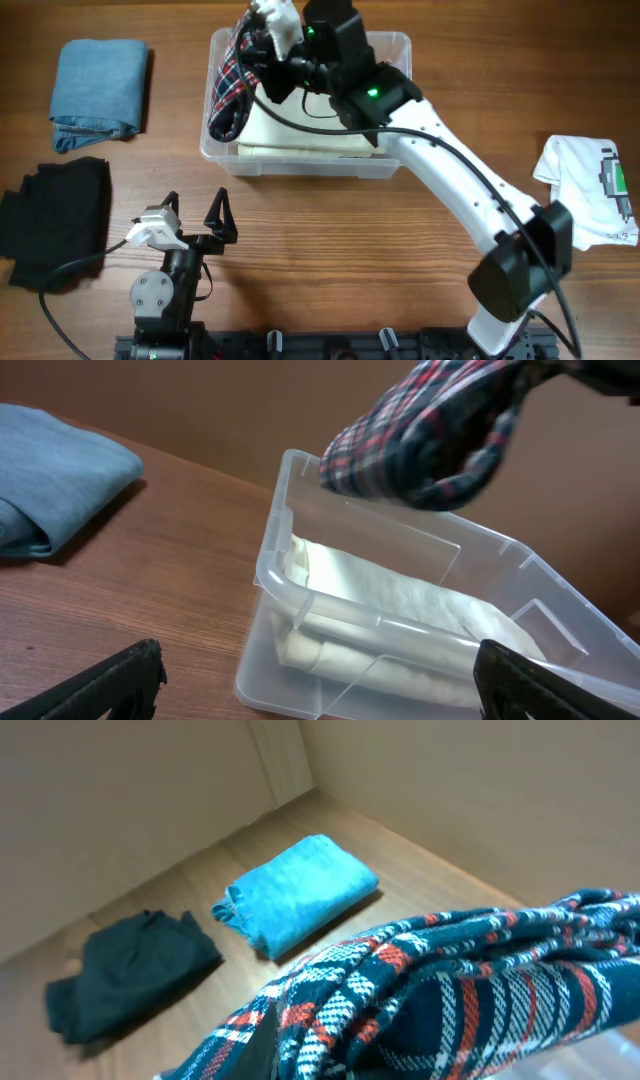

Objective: Pack container
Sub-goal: 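Carry the plaid shirt over the box's left side with the right gripper, then lower the plaid shirt into the box, release, and raise the right gripper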

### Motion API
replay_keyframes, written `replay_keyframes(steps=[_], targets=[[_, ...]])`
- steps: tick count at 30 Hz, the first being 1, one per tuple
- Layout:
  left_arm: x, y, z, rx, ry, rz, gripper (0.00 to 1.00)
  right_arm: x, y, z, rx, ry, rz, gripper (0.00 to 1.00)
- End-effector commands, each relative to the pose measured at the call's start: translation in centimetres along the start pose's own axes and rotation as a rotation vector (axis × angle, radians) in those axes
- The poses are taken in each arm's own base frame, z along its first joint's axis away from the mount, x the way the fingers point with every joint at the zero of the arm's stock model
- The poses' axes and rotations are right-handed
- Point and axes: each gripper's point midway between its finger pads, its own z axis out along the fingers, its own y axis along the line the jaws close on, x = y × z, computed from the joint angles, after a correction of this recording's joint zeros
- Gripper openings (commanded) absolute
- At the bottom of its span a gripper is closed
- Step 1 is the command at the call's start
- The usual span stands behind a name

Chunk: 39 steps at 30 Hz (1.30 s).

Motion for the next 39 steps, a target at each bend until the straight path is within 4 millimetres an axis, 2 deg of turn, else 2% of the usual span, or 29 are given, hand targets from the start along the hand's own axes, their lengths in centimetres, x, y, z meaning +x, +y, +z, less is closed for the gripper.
replay_keyframes(steps=[1,2,10,14,17,21,25,31,32,33,34,35,36,39], targets=[[0.0,0.3,0.0,-0.01,-0.002,-0.002,1.0,0.5,-0.6,1.8,-0.005,-0.016,-0.132,0.04],[0.0,0.3,0.0,-0.01,-0.002,-0.002,1.0,1.3,-0.8,2.8,-0.016,-0.01,-0.159,0.04],[0.0,0.3,0.0,-0.01,-0.002,-0.002,1.0,5.1,-2.3,6.0,-0.024,0.043,-0.227,0.04],[0.0,0.3,0.0,-0.01,-0.002,-0.002,1.0,6.3,-2.0,7.0,-0.036,0.06,-0.23,0.04],[0.0,0.3,0.0,-0.01,-0.002,-0.002,1.0,7.3,-1.0,7.9,-0.054,0.078,-0.289,0.04],[0.0,0.3,0.0,-0.01,-0.002,-0.002,1.0,8.7,-0.4,8.6,-0.053,0.116,-0.298,0.04],[0.0,0.3,0.0,-0.01,-0.002,-0.002,1.0,9.6,-0.5,8.5,-0.053,0.151,-0.273,0.04],[0.0,0.3,0.0,-0.01,-0.002,-0.002,1.0,11.7,-2.4,7.9,0.04,0.243,-0.065,0.04],[0.0,0.3,0.0,-0.01,-0.002,-0.002,1.0,11.9,-2.5,7.7,0.046,0.254,-0.032,0.07],[0.0,0.3,0.0,-0.01,-0.002,-0.002,1.0,12.2,-2.5,7.7,0.049,0.264,-0.005,0.18],[0.0,0.3,0.0,-0.01,-0.002,-0.002,1.0,12.5,-2.4,7.6,0.053,0.278,0.024,0.32],[0.0,0.3,0.0,-0.01,-0.003,-0.002,1.0,12.8,-2.6,7.5,0.063,0.288,0.046,0.37],[0.0,0.3,0.0,-0.01,-0.003,-0.002,1.0,13.0,-2.7,7.4,0.077,0.297,0.071,0.41],[0.0,0.3,0.0,-0.01,-0.002,-0.002,1.0,13.3,-3.3,6.8,0.121,0.315,0.139,0.42]])
